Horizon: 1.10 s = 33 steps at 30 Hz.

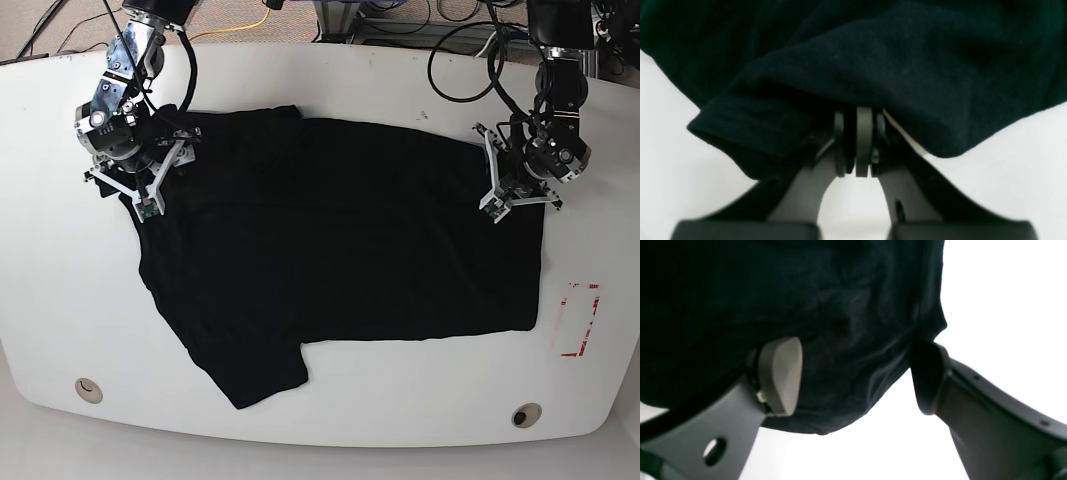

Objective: Layout the t-shirt on the table in an organized manner, then fold the t-shirt properly
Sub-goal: 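Grasp the collar edge corners with both grippers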

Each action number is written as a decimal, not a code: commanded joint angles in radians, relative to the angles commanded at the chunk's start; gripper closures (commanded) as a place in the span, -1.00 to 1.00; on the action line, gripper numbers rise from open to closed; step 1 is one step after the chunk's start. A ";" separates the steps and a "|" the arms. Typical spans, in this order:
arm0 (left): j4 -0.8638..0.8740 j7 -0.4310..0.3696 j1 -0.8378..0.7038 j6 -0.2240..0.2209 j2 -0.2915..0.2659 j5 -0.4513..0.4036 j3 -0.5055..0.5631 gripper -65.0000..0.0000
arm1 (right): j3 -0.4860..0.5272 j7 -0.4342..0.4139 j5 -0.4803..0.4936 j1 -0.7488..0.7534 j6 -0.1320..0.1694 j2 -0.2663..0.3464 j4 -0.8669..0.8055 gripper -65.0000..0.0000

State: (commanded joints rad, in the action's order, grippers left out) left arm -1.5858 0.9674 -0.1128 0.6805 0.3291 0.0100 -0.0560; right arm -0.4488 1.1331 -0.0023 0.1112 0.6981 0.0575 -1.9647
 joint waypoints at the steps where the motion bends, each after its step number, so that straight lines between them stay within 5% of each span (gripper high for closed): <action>1: 0.000 0.000 0.000 0.000 0.000 0.000 0.000 0.96 | 0.000 0.000 0.000 0.000 0.000 0.000 0.000 -0.48; 8: -0.071 0.008 -0.023 0.018 0.000 0.002 -0.066 0.97 | 0.000 0.000 0.000 0.000 0.000 0.000 -0.005 -0.48; 20: -0.275 0.180 -0.041 0.018 0.035 0.002 -0.152 0.97 | 0.000 0.000 0.000 -0.009 0.000 0.000 -0.015 -0.48; 33: -0.282 0.180 -0.140 0.018 0.063 0.002 -0.230 0.97 | -0.002 0.002 -0.008 -0.028 0.000 0.006 -0.011 -0.50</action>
State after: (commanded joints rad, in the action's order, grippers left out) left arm -1.8681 1.1469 -0.2524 0.6981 0.3920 0.0115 -0.2862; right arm -0.4503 1.1347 -0.0100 0.0836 0.6981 0.0637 -1.9755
